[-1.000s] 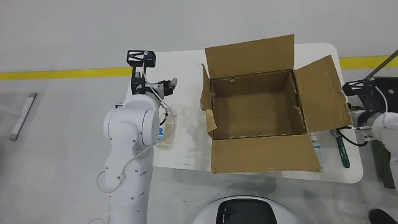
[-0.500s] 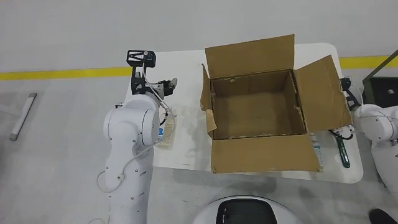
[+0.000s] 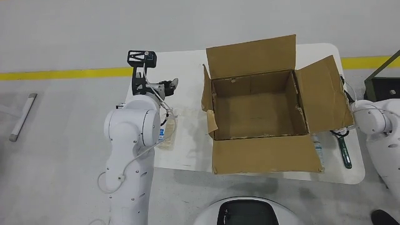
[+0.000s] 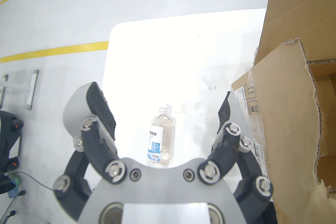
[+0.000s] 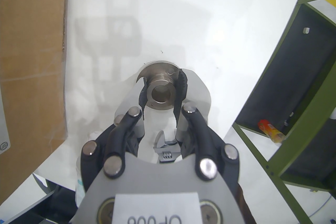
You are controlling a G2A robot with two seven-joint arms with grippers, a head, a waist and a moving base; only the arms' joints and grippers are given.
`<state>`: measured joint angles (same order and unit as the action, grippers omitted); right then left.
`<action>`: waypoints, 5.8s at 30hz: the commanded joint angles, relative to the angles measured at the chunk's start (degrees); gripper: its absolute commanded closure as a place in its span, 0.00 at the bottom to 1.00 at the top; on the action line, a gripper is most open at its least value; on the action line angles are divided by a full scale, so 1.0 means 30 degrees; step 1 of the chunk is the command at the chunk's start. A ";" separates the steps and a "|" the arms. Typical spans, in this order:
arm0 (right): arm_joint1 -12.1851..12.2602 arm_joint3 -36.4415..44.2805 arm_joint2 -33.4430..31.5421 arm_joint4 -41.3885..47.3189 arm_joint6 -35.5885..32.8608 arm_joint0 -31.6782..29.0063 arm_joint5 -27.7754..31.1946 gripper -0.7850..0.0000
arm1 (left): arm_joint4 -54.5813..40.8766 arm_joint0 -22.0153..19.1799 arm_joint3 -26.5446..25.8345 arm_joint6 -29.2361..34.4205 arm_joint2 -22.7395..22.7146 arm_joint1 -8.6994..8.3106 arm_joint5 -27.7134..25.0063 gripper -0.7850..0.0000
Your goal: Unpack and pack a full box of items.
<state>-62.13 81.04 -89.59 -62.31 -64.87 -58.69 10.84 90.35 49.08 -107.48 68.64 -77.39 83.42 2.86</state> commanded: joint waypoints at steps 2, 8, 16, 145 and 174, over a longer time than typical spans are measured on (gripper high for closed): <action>0.0038 -0.0001 -0.0034 0.0202 0.0060 0.0051 0.0005 0.56 | 0.0000 0.0000 0.0000 0.0000 0.0000 0.0000 0.0000 0.00; 0.0188 0.0889 -0.1058 0.1161 0.0989 -0.0603 -0.0218 0.14 | 0.0000 0.0000 0.0000 0.0000 0.0000 0.0000 0.0000 0.00; 0.0330 0.4715 -0.4160 0.0837 0.7857 -0.3933 -0.2127 1.00 | 0.0000 0.0000 0.0000 0.0000 0.0000 0.0000 0.0000 0.00; -0.0749 0.8468 -0.5557 0.7521 1.4437 -0.6710 -0.1966 0.00 | -0.9348 -0.3947 0.4604 0.6452 -0.2688 -0.1845 0.3025 1.00; -0.0868 0.7337 -0.2328 0.7380 1.4159 -0.6913 -0.1076 1.00 | -1.3362 -0.4509 0.0880 0.6452 -0.2283 -0.2687 0.4148 1.00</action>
<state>-64.71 102.89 -97.03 -39.95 -22.44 -79.56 7.70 50.27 35.55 -104.84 88.00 -84.24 75.36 15.30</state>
